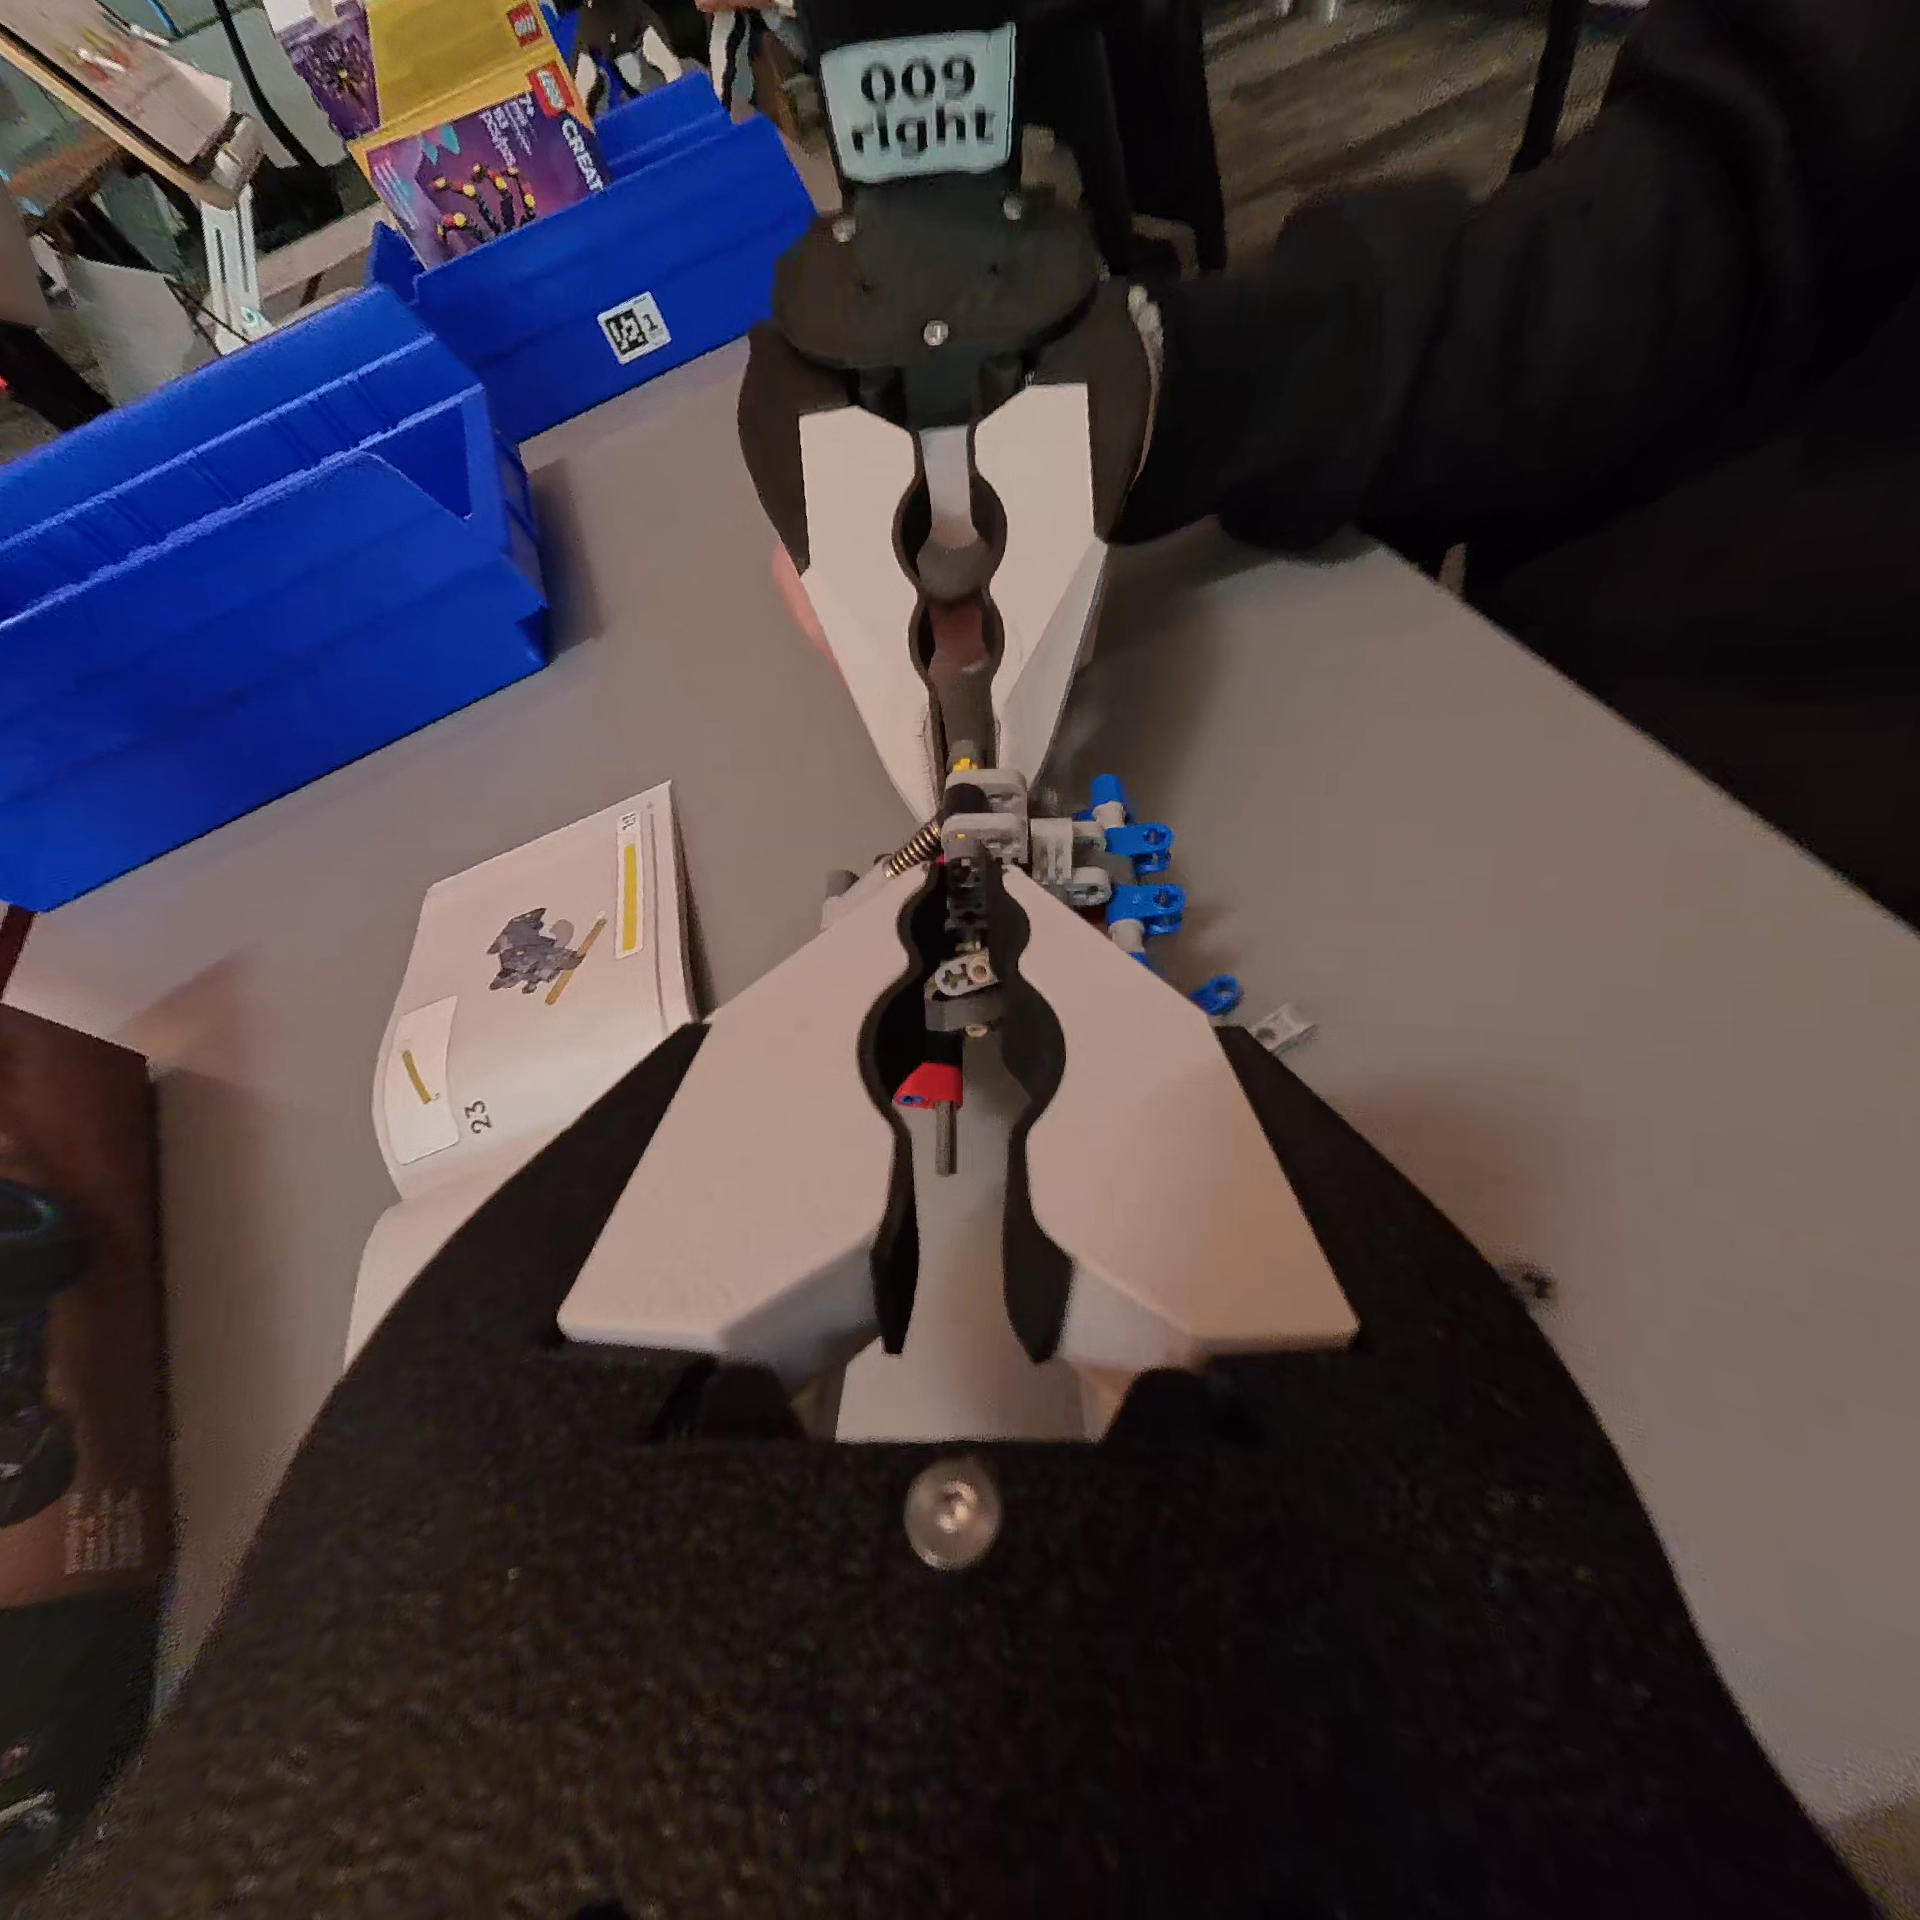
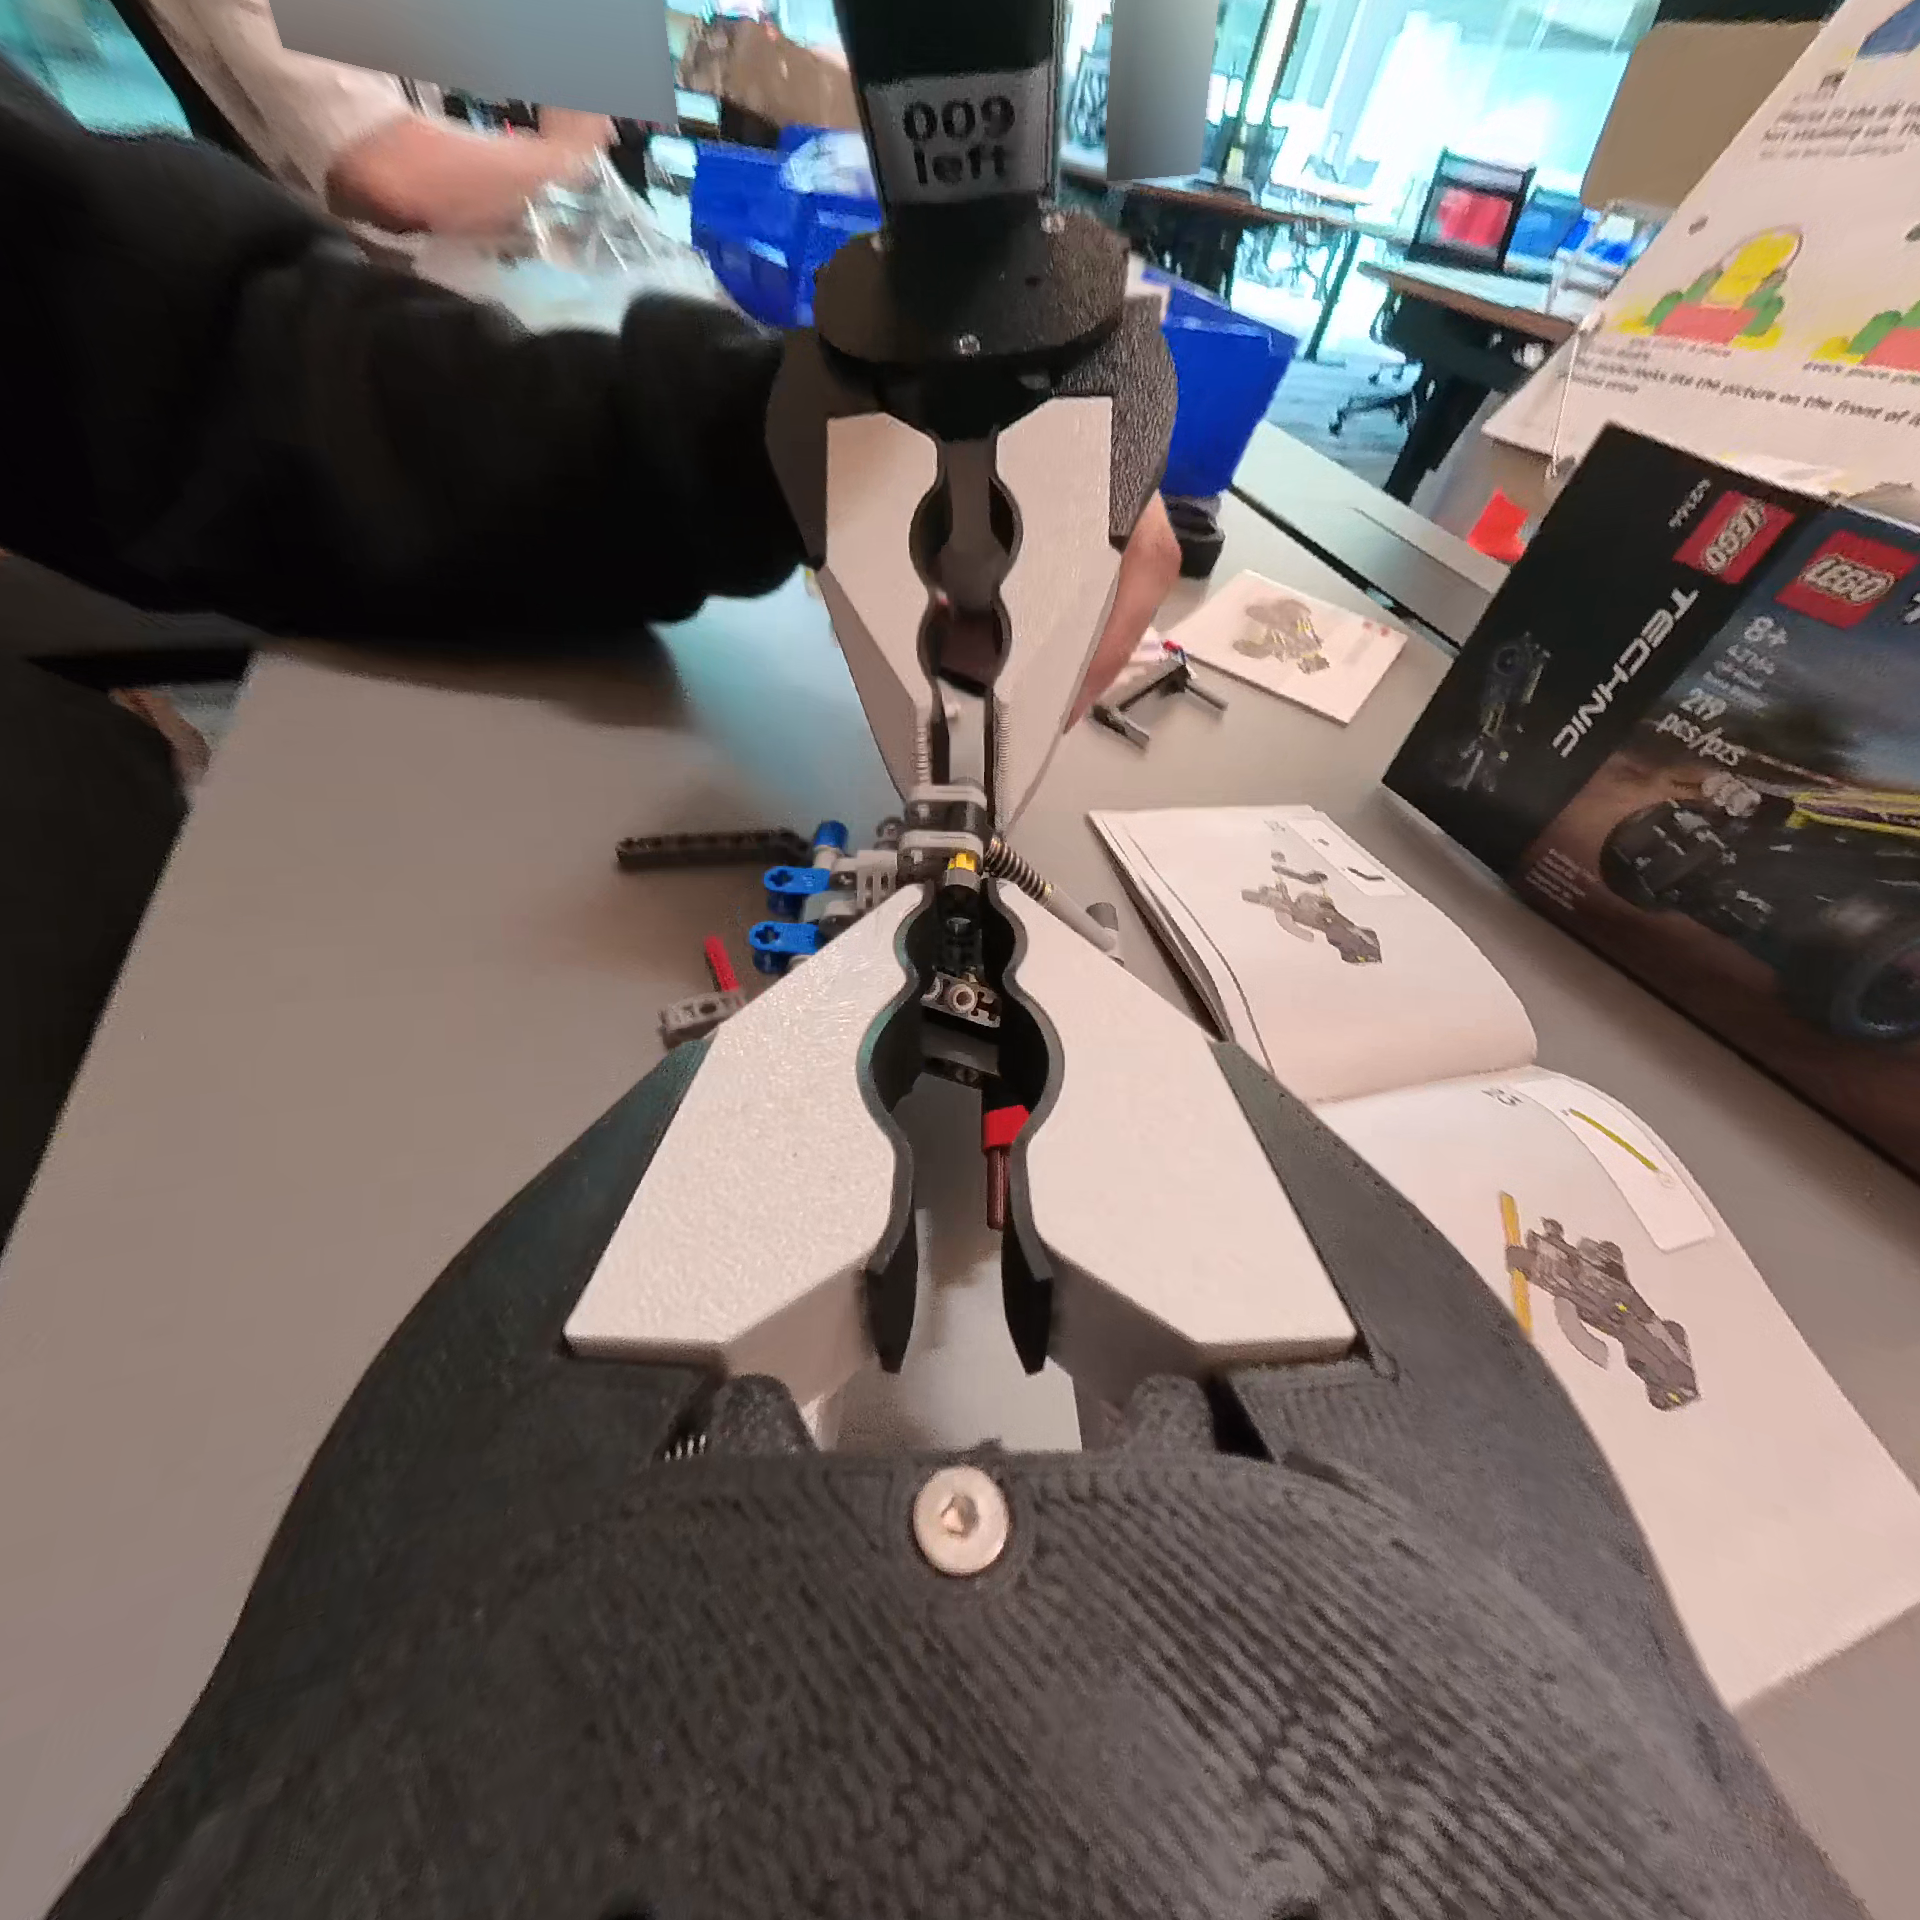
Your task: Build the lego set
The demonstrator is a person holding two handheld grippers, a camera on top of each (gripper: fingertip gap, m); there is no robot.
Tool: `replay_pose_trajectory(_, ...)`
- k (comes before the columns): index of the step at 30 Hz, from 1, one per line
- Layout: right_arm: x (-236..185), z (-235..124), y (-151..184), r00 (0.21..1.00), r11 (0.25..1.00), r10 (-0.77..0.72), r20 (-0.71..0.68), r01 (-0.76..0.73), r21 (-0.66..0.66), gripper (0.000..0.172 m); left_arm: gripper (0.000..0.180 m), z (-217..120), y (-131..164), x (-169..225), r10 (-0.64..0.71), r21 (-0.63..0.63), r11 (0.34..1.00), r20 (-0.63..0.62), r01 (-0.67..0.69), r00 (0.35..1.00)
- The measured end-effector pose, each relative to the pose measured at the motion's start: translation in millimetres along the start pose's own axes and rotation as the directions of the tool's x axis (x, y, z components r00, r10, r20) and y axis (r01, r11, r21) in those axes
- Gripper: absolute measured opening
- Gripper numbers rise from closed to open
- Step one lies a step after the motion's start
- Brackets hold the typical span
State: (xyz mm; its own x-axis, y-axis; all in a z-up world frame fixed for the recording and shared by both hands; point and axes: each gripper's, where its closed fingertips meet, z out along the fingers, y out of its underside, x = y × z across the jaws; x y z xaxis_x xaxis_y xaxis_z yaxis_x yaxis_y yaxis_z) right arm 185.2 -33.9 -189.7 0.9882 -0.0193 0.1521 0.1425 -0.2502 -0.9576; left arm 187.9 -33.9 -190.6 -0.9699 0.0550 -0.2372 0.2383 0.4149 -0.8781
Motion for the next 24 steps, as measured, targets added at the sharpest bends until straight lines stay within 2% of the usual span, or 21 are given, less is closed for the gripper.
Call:
replay_pose_trajectory(4, 8, -4, 12, 0.997, 0.996, -0.063, -0.041, 0.06, -0.073, 0.005, 0.003, 7, 12, -8, 0.083, -0.022, 0.996, 0.058, -0.082, 0.995)
replay_pose_trajectory(8, 10, -8, 10, 1.0, 0.999, -0.019, 0.0, 0.019, -0.025, 0.004, 0.003, 11, 16, -9, 0.078, 0.001, 0.997, 0.064, -0.078, 0.995)
replay_pose_trajectory(13, 12, -5, 24, 0.996, 0.991, -0.085, 0.003, 0.085, -0.103, 0.004, 0.003, 17, 26, -10, 0.095, -0.029, 0.995, 0.075, -0.093, 0.993)
replay_pose_trajectory(19, 16, -2, 29, 0.989, 0.983, -0.151, 0.003, 0.15, -0.106, 0.004, 0.004, 15, 29, -13, -0.005, -0.006, 1.0, 0.074, 0.006, 0.997)
replay_pose_trajectory(24, 15, 1, 31, 0.98, 0.973, -0.2, 0.009, 0.199, -0.119, 0.004, 0.005, 13, 25, -11, -0.021, -0.006, 1.0, 0.063, 0.022, 0.998)
